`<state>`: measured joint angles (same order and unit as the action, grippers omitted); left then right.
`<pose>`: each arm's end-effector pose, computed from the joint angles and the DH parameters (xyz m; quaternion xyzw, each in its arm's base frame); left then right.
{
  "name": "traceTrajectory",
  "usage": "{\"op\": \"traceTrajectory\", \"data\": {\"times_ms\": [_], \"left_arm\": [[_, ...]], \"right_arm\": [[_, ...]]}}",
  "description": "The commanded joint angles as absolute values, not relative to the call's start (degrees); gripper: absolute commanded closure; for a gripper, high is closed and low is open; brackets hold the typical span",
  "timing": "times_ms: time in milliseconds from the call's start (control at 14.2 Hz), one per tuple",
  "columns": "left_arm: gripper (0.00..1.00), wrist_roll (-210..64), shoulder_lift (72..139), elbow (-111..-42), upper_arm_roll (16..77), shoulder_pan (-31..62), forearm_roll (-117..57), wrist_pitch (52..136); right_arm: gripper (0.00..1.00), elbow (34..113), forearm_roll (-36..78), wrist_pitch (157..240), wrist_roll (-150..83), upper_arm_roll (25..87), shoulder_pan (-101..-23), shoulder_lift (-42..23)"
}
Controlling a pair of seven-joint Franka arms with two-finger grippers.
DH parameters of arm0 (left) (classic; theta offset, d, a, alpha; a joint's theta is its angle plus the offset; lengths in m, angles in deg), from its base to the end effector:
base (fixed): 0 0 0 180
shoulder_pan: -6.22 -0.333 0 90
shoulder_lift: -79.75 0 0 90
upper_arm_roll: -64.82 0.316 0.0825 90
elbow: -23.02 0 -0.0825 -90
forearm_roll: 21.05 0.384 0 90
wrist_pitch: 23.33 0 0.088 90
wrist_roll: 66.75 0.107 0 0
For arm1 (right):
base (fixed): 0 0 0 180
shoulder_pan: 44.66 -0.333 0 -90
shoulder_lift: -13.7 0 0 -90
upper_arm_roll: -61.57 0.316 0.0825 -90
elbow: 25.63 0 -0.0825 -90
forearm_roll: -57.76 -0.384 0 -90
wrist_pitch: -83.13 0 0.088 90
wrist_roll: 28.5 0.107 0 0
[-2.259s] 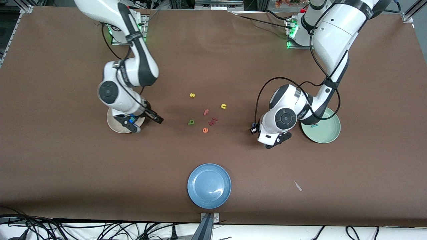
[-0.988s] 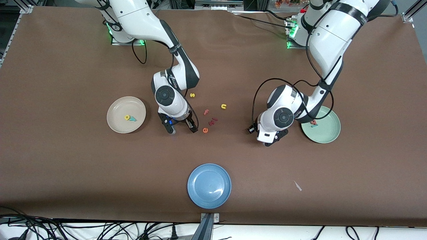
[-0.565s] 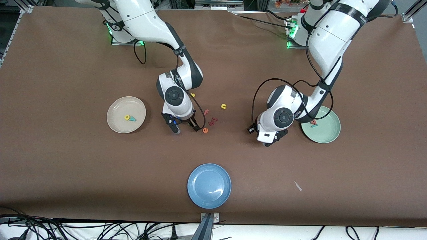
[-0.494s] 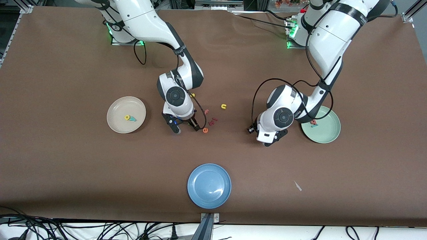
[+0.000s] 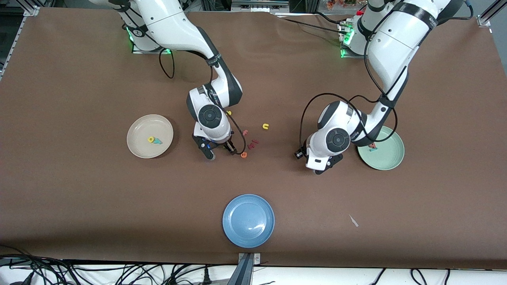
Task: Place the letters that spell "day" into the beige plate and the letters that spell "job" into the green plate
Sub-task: 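Grasp the blue ring with the left gripper while the right gripper grasps the green letter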
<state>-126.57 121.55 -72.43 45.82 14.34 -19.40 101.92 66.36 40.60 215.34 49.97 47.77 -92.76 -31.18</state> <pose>0.5991 -0.2825 0.1863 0.9451 0.2988 -0.1315 0.0149 0.5523 0.4079 0.1730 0.8966 -0.4417 -0.0324 0.0083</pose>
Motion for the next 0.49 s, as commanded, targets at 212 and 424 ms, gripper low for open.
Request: {"op": "traceTrajectory", "data": {"times_ms": [212,424], "left_arm": [[1.00,-107.93,114.21,-73.04,46.18,7.73,-20.08,92.87],[1.00,-92.21,112.98,-73.13,46.27,2.37,-20.08,90.06]], "right_arm": [[0.51,64.28,41.50,214.52,50.34,47.50,-92.82,-32.70],[0.62,64.28,41.50,214.61,49.64,47.50,-93.00,-32.88]]}}
